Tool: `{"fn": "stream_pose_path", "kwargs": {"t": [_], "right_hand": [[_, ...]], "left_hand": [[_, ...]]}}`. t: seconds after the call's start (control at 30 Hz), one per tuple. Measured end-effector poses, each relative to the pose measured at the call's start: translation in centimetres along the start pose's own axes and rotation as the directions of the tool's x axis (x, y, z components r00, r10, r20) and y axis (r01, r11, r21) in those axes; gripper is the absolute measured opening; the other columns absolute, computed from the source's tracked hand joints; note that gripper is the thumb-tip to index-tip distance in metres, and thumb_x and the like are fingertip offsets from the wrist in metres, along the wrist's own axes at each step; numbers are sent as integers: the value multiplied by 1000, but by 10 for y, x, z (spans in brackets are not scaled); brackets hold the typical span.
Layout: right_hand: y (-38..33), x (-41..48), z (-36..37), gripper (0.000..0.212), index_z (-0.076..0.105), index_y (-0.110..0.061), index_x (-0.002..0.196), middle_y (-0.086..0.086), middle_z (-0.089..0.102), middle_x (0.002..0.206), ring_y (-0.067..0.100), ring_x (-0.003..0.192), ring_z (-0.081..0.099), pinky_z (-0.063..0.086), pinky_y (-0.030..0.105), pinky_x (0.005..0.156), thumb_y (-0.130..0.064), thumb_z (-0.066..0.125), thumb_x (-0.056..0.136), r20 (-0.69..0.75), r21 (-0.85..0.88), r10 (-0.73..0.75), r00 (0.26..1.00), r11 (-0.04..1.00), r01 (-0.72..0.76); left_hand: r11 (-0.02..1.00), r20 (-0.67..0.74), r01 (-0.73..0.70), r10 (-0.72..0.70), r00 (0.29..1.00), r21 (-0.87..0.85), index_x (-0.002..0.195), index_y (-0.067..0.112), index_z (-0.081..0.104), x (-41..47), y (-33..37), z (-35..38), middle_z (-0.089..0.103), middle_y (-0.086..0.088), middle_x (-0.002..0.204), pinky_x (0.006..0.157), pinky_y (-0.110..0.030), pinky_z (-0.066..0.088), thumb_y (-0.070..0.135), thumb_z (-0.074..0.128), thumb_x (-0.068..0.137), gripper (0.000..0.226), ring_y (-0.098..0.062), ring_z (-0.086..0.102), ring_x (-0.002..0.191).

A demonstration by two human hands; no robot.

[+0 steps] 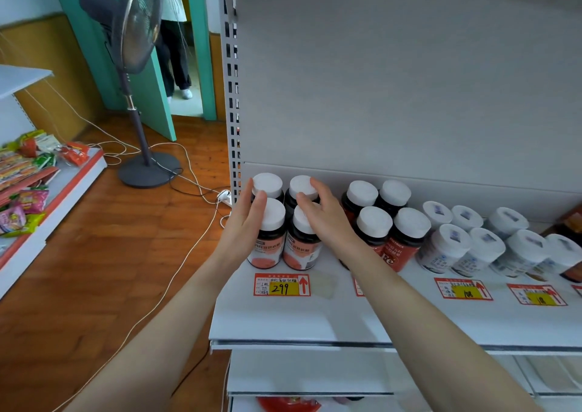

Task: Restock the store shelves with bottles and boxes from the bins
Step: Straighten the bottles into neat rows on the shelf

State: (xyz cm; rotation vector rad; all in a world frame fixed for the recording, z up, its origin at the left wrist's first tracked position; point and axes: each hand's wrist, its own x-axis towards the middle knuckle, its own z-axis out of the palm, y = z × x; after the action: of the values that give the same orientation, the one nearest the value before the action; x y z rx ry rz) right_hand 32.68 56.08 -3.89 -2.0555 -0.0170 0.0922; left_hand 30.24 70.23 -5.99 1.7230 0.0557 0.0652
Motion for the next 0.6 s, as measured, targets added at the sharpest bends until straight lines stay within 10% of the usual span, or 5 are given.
{"fn": "stream_pose_path", "kwargs": {"t": [0.6], "right_hand": [[-5, -9, -3, 55, 20, -16, 147, 5, 27, 152, 18, 139, 27, 23, 27, 109, -33, 38, 98, -15, -70, -22, 1000, 997, 20]], "left_hand": [[998, 5, -57, 57, 998, 41, 148, 27, 10, -5, 1, -1, 17, 7, 154, 105, -21, 16, 46, 23, 96, 57, -13, 16, 141]]}}
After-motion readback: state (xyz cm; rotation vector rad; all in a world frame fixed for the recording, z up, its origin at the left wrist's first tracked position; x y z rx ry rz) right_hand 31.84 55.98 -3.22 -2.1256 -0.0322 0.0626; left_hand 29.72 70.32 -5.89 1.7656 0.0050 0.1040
